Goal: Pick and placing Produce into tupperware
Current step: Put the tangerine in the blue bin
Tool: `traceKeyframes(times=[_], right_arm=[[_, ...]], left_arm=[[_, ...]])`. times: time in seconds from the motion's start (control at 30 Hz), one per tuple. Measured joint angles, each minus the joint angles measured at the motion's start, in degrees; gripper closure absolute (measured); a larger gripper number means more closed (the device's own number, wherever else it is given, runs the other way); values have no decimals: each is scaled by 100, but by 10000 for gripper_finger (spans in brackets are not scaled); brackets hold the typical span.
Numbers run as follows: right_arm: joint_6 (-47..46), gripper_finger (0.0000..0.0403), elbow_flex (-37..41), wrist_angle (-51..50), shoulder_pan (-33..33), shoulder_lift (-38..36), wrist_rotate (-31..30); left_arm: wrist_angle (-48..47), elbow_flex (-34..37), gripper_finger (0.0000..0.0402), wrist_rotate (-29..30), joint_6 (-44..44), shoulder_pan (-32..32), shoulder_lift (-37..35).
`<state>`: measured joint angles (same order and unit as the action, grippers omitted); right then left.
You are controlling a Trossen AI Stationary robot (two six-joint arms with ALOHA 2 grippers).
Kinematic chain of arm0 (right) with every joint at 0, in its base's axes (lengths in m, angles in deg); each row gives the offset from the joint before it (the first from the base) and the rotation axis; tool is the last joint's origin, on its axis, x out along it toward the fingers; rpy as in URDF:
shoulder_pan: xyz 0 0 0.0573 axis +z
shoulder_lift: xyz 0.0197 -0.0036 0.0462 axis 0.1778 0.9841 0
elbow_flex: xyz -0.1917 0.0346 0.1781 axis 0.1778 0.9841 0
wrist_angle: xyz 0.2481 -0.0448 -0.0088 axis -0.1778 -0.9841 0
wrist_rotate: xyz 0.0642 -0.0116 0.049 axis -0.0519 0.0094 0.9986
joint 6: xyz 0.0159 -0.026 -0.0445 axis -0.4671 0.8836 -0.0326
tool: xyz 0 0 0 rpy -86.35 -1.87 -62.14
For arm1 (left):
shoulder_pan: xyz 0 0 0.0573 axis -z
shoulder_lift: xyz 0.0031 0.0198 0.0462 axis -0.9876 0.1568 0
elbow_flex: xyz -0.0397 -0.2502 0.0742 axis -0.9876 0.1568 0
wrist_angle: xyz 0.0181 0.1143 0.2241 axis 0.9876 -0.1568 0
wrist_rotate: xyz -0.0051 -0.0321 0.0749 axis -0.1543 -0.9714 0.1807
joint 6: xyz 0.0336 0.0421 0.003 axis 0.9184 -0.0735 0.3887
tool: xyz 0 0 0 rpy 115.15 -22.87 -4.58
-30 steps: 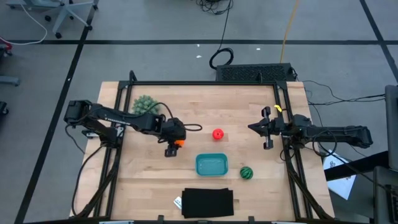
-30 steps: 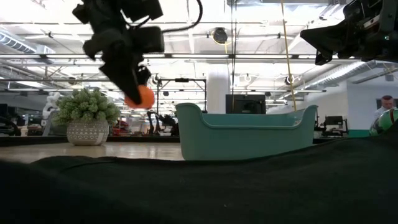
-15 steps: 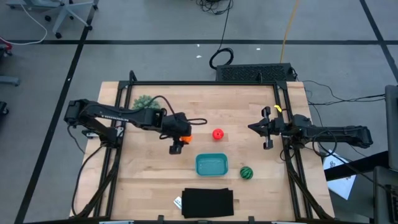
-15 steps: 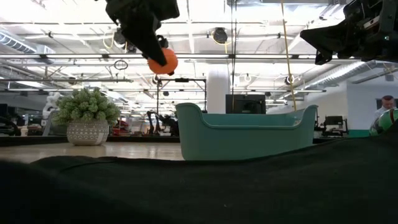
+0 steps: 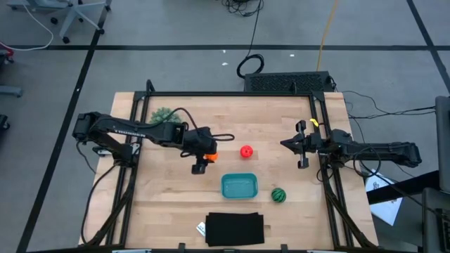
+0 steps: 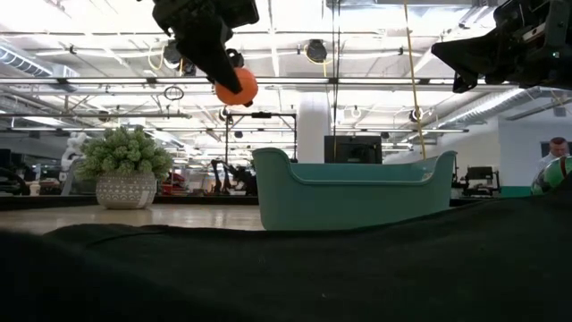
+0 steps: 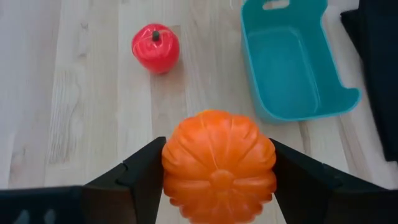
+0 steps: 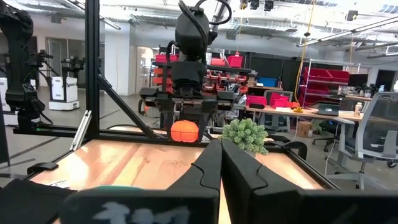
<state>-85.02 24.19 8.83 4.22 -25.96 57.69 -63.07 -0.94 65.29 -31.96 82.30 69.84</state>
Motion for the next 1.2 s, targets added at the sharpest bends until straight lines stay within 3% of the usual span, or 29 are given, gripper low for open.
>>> traceKeyframes(times=[0.63,0.97,1.2], right_arm=[[20,403,1,85,2,0,0],[54,403,1,76,2,31,0],[50,403,0,92,2,76,0]], left_arm=[[932,-253,158,304,-140,330,46],[552,-1490,158,304,465,421,963],[627,-1705,158,-71,1005,504,1571]])
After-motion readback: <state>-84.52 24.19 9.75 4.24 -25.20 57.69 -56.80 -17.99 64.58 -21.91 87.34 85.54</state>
